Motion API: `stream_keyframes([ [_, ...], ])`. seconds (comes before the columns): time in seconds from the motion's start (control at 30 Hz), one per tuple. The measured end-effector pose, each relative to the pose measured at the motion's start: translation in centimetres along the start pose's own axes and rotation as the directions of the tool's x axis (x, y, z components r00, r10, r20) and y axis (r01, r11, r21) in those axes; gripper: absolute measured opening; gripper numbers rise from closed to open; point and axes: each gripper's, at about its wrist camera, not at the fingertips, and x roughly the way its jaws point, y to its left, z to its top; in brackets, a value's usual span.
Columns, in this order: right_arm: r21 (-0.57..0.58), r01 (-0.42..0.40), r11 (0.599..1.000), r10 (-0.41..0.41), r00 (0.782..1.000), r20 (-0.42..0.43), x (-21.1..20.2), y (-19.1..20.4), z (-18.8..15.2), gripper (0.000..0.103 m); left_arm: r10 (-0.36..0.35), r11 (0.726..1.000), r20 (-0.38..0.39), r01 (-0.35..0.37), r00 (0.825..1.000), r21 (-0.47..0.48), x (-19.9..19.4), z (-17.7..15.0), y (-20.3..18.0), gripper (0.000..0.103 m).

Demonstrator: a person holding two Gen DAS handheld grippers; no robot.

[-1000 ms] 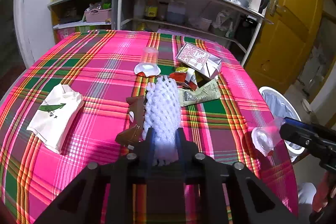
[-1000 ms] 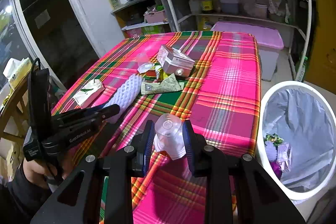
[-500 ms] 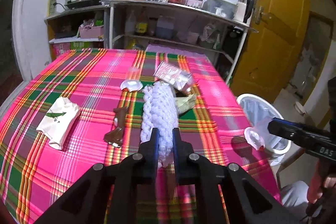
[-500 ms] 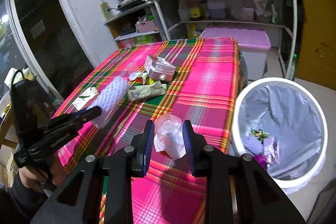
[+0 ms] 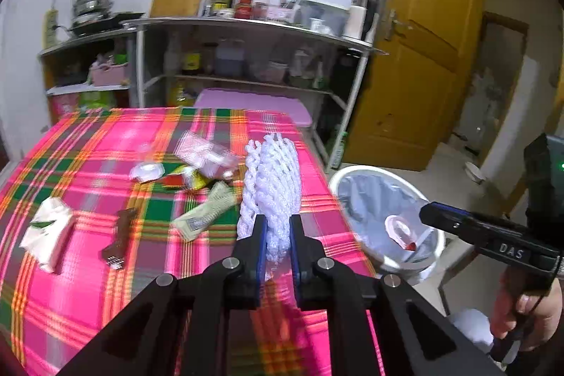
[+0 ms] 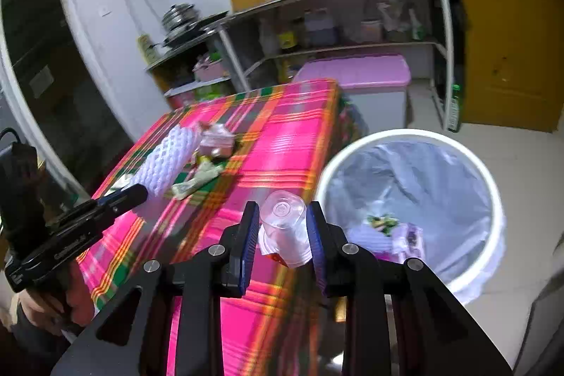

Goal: Collect trash
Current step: 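Carry the foam net and plastic cup over the trash bin, then open both tools to drop the foam net and cup into the bin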

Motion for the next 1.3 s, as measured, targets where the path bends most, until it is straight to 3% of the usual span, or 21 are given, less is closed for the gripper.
stream_keyframes([
  [0.47, 0.095, 0.108, 0.99, -0.111, 0.994, 0.022, -1.5, -6.8, -0.1, 0.029, -0.159, 0.982, -0.055, 0.164, 0.986, 0.092, 5.4, 1.0, -8.5, 0.012],
  [1.0, 0.116, 0.142, 0.983, -0.137, 0.989, -0.051, 1.3, -10.1, -0.6, 0.029, -0.195, 0.972, -0.175, 0.214, 0.965, 0.096, 12.4, 0.6, -11.7, 0.013],
  [1.07, 0.112, 0.152, 0.982, -0.147, 0.988, -0.053, 1.4, -10.2, -0.6, 0.03, -0.197, 0.973, -0.184, 0.215, 0.963, 0.087, 12.9, 0.6, -11.6, 0.017],
  [1.17, 0.116, 0.158, 0.981, -0.154, 0.987, -0.046, 1.5, -10.3, -0.6, 0.044, -0.199, 0.974, -0.191, 0.215, 0.961, 0.068, 13.2, 0.6, -11.4, 0.03],
  [1.3, 0.122, 0.159, 0.98, -0.155, 0.987, -0.043, 1.2, -10.5, -0.6, 0.045, -0.206, 0.974, -0.186, 0.22, 0.961, 0.059, 13.1, 0.6, -11.0, 0.035],
])
